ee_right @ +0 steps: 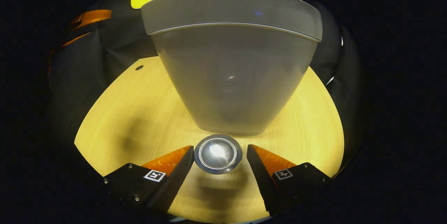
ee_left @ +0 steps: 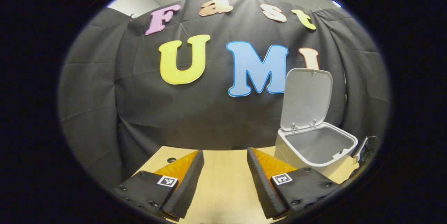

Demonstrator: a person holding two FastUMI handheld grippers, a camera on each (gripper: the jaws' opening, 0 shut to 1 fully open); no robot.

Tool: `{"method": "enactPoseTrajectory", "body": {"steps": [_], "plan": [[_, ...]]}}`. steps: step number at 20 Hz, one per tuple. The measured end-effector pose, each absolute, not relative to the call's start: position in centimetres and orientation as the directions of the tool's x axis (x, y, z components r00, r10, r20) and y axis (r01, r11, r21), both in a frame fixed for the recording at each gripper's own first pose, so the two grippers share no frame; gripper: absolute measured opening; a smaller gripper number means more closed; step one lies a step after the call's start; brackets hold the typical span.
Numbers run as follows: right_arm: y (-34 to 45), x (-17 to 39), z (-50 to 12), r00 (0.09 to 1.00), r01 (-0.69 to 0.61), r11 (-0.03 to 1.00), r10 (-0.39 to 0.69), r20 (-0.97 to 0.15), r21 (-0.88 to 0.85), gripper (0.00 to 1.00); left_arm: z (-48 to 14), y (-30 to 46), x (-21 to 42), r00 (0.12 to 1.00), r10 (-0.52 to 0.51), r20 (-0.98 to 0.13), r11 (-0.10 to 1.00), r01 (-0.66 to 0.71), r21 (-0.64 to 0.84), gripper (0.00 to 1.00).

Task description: Press the lid of the desktop garbage bin to open it, pick up the crumpled paper on the desktop and throw it into the bin, then pick up the pop can on the desktop and drop it into the bin, and finally close the garbage bin lid.

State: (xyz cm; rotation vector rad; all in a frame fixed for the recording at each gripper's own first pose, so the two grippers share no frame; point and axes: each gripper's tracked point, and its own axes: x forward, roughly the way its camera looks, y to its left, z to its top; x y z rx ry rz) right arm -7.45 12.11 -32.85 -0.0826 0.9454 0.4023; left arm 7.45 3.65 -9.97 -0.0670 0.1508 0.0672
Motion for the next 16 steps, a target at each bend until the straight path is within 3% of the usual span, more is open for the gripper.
{"method": "enactPoseTrajectory", "body": {"steps": [1,3,4,5,16], "plan": [[12.1,-7.5,-32.8,0.517,-0.373,0.922,0.298,-0.802,0.102,0.87,-10.1,3.7,7.4,0.986,0.064,-0.154,0.995,-0.074,-0.063,0.85],[12.0,-7.5,-32.8,0.514,-0.38,0.92,0.297,-0.805,0.097,0.85,-10.2,3.7,7.3,0.986,0.064,-0.157,0.995,-0.075,-0.067,0.85],[12.0,-7.5,-32.8,0.512,-0.383,0.919,0.298,-0.806,0.096,0.94,-10.2,3.6,7.3,0.985,0.062,-0.158,0.995,-0.074,-0.068,0.83],[12.0,-7.5,-32.7,0.513,-0.386,0.918,0.3,-0.804,0.097,0.86,-10.2,3.4,7.3,0.986,0.059,-0.159,0.995,-0.071,-0.068,0.83],[14.3,-7.8,-27.5,0.547,-0.454,0.87,0.444,-0.709,0.194,0.83,-10.3,1.5,7.7,0.987,0.021,-0.16,0.997,-0.032,-0.071,0.85]]}}
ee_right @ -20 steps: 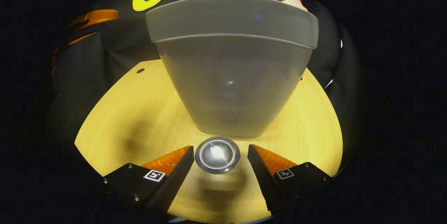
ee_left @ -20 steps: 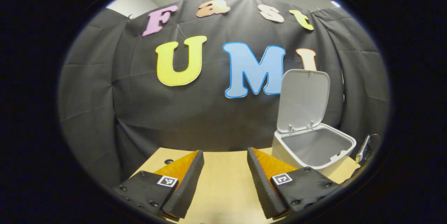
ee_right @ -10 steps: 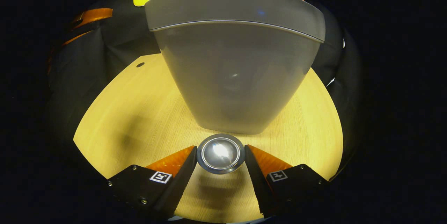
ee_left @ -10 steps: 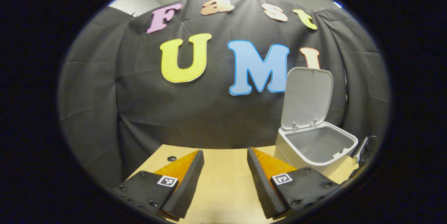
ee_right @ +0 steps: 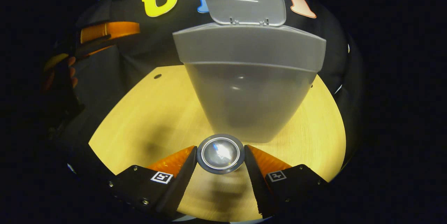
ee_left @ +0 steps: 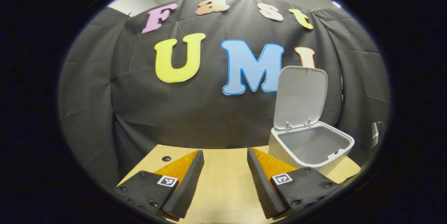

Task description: Press the lid of the desktop garbage bin to open it, pick up the crumpled paper on the desktop and throw it into the bin, then pick up the pop can on the desktop and drop it into the bin, and finally close the garbage bin lid.

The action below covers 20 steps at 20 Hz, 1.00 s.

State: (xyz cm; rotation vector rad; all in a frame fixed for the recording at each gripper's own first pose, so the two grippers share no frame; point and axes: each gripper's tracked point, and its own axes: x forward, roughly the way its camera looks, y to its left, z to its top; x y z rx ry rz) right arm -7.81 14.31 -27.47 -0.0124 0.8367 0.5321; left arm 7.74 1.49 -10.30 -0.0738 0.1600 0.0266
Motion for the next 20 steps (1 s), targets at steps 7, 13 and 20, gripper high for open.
{"method": "enactPoseTrajectory", "body": {"steps": [7,13,20], "plan": [[15.9,-7.1,-18.5,0.609,-0.49,0.821,0.562,-0.559,0.292,0.83,-10.2,1.0,8.0,0.987,0.013,-0.16,0.997,-0.025,-0.075,0.85],[15.4,-6.0,-10.1,0.676,-0.499,0.793,0.609,-0.416,0.35,0.83,-10.4,0.7,8.3,0.987,0.008,-0.162,0.997,-0.021,-0.075,0.85],[14.0,-3.0,-3.5,0.755,-0.499,0.795,0.594,-0.277,0.346,0.82,-10.5,0.2,8.6,0.986,0.001,-0.166,0.998,-0.012,-0.068,0.85]]}}
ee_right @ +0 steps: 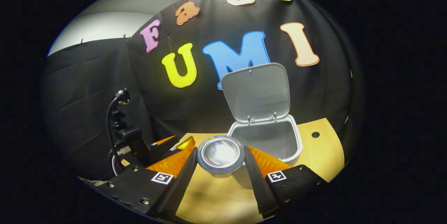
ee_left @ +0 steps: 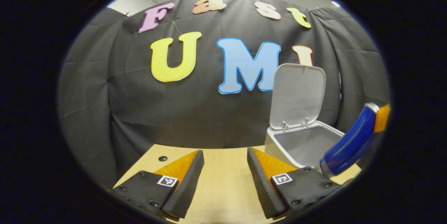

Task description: Press the lid of the desktop garbage bin to open it, pick up the crumpled paper on the desktop and throw it into the bin, then pick up the pop can on the desktop and drop it into the bin, and finally close the garbage bin lid.

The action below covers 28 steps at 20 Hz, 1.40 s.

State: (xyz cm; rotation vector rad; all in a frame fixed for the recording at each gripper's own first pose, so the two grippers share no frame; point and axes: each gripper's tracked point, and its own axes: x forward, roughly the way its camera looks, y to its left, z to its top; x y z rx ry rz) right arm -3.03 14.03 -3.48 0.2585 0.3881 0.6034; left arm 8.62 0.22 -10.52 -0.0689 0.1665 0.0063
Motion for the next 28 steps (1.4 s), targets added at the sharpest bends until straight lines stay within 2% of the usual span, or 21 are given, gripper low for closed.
{"method": "enactPoseTrajectory", "body": {"steps": [4,13,28], "plan": [[12.3,-0.1,-2.6,0.811,-0.46,0.841,0.528,-0.251,0.284,0.82,-10.4,-0.1,8.9,0.986,-0.005,-0.167,0.998,-0.006,-0.065,0.85],[10.0,4.5,-4.7,0.854,-0.381,0.896,0.436,-0.286,0.227,0.82,-10.7,0.3,9.0,0.984,0.004,-0.176,0.998,-0.015,-0.062,0.85],[11.3,8.5,-13.2,0.794,-0.355,0.913,0.407,-0.452,0.199,0.83,-11.4,1.1,9.4,0.982,0.024,-0.189,0.997,-0.037,-0.063,0.85]]}}
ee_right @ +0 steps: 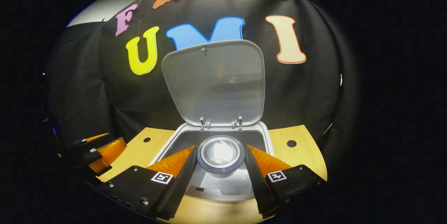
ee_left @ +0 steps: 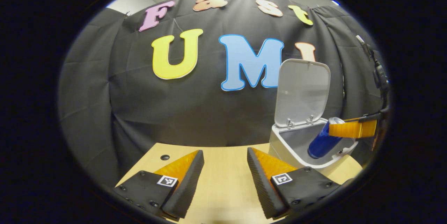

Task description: Press the lid of the desktop garbage bin to open it, pick up the crumpled paper on the desktop and throw it into the bin, then pick up the pop can on the desktop and drop it into the bin, and finally close the garbage bin lid.

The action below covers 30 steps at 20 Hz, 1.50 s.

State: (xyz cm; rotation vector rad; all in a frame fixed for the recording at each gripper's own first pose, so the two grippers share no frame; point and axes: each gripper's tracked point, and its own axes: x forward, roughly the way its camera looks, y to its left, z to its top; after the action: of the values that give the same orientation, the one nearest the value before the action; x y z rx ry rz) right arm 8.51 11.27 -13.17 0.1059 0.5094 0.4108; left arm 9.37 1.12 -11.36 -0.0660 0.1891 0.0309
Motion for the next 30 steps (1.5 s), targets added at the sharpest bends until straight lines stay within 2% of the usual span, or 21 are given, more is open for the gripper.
{"method": "enactPoseTrajectory", "body": {"steps": [5,6,7,11,12,13,19,25,26,30], "plan": [[11.5,9.0,-15.5,0.765,-0.345,0.918,0.395,-0.509,0.195,0.83,-11.8,1.5,9.4,0.98,0.032,-0.196,0.996,-0.047,-0.073,0.83],[11.5,9.1,-16.0,0.758,-0.34,0.921,0.389,-0.523,0.192,0.83,-11.8,1.5,9.5,0.98,0.033,-0.196,0.996,-0.048,-0.073,0.85],[11.7,9.3,-15.9,0.76,-0.343,0.92,0.39,-0.52,0.19,0.83,-11.8,1.6,9.4,0.98,0.033,-0.197,0.996,-0.048,-0.073,0.83],[11.7,10.2,-16.4,0.757,-0.339,0.929,0.361,-0.544,0.146,0.83,-11.9,1.7,9.4,0.98,0.035,-0.197,0.996,-0.05,-0.071,0.85],[11.7,10.1,-16.4,0.758,-0.339,0.93,0.358,-0.546,0.139,0.83,-11.9,1.7,9.4,0.98,0.036,-0.198,0.996,-0.051,-0.071,0.83],[11.7,10.1,-16.5,0.758,-0.339,0.931,0.354,-0.547,0.132,0.83,-12.0,1.8,9.4,0.98,0.036,-0.198,0.996,-0.052,-0.072,0.85],[11.7,10.2,-16.6,0.762,-0.337,0.936,0.336,-0.554,0.103,0.84,-12.1,1.9,9.2,0.979,0.039,-0.201,0.996,-0.055,-0.076,0.83],[11.7,10.2,-16.4,0.763,-0.334,0.936,0.337,-0.552,0.11,0.85,-12.0,2.1,9.1,0.979,0.043,-0.202,0.995,-0.059,-0.075,0.86],[11.9,10.2,-16.3,0.762,-0.339,0.934,0.344,-0.549,0.116,0.85,-12.0,2.1,9.1,0.978,0.043,-0.202,0.995,-0.06,-0.076,0.8],[11.9,10.2,-16.4,0.764,-0.339,0.935,0.341,-0.548,0.109,0.88,-12.0,2.3,9.0,0.978,0.046,-0.203,0.995,-0.062,-0.076,0.83]]}}
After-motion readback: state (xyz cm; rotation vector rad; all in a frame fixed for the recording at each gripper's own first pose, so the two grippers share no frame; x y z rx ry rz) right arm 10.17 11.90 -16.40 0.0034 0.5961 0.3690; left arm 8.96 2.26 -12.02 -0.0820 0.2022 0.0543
